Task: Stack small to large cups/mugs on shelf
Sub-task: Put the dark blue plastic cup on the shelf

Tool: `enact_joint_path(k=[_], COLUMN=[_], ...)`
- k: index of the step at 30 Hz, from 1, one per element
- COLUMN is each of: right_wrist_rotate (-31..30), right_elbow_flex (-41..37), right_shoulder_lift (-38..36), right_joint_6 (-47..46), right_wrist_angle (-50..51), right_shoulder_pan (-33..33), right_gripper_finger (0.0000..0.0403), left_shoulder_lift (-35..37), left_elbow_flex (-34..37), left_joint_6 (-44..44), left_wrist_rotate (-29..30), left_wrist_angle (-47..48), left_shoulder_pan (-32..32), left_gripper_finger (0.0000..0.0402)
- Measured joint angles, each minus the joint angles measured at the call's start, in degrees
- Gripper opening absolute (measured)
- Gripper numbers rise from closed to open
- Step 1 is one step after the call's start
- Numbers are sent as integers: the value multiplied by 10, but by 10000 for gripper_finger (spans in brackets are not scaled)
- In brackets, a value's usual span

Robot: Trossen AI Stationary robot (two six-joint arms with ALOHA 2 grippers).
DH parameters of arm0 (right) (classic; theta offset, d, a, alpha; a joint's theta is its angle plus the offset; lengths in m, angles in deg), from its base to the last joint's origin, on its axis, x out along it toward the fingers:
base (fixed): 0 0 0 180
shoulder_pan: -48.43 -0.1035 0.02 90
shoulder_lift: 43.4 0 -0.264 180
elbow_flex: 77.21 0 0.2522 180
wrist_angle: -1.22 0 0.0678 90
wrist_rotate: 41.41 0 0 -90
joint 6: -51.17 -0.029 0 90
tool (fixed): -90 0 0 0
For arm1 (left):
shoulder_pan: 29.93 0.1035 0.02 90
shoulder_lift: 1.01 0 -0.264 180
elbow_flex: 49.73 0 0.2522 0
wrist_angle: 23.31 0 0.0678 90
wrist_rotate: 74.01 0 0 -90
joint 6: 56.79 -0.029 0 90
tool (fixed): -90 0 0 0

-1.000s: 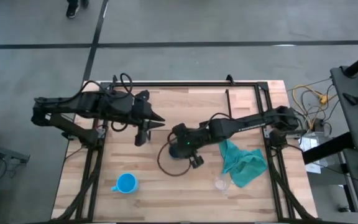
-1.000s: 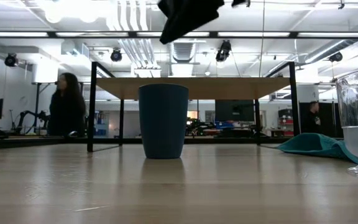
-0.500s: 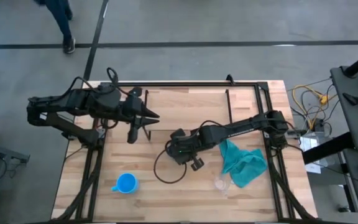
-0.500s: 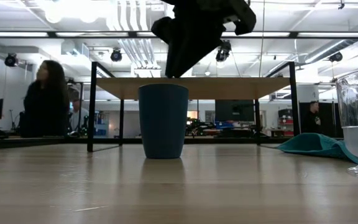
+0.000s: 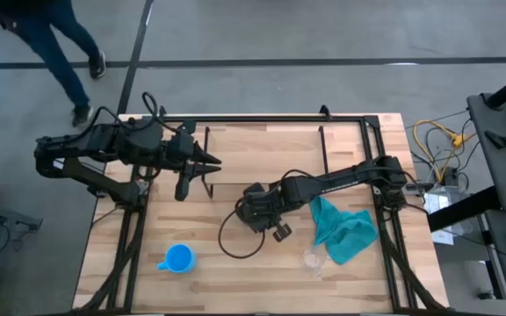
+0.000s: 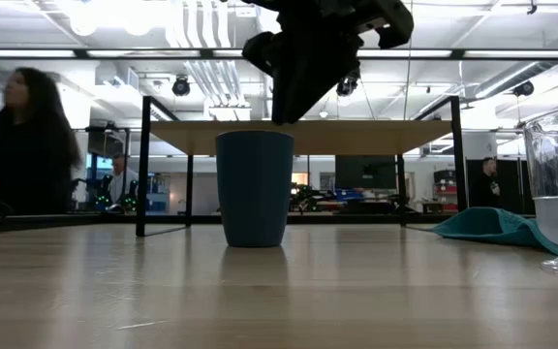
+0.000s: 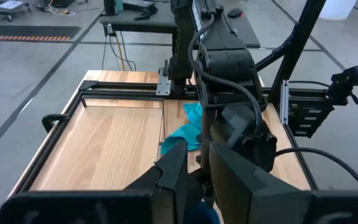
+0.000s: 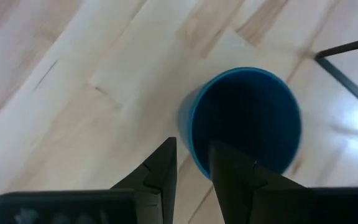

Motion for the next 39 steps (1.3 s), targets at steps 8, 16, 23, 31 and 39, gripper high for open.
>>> enact_joint_path(k=[8,16,23,31,39], right_wrist_rotate=[1,1,1,1,1], right_elbow_flex=[-2,-10,-37,-54,-74], right_shoulder_lift=[3,3,3,3,3], right_joint_6=[5,12,13,11,7], right_wrist_angle=[-4,-15,-51,-79,-82], right_shoulder_pan=[0,0,0,1,1], right_gripper_finger=[86,86,86,72,30], left_shoulder_lift=[0,1,8,11,15], left_elbow_flex=[0,0,1,1,1], left_joint_6=[0,0,-40,-40,-44], left_wrist_rotate=[0,0,-1,-1,-2], left_wrist_angle=[0,-19,-68,-76,-97], left_shoulder_pan=[0,0,0,0,0], left_gripper_finger=[56,56,56,56,56])
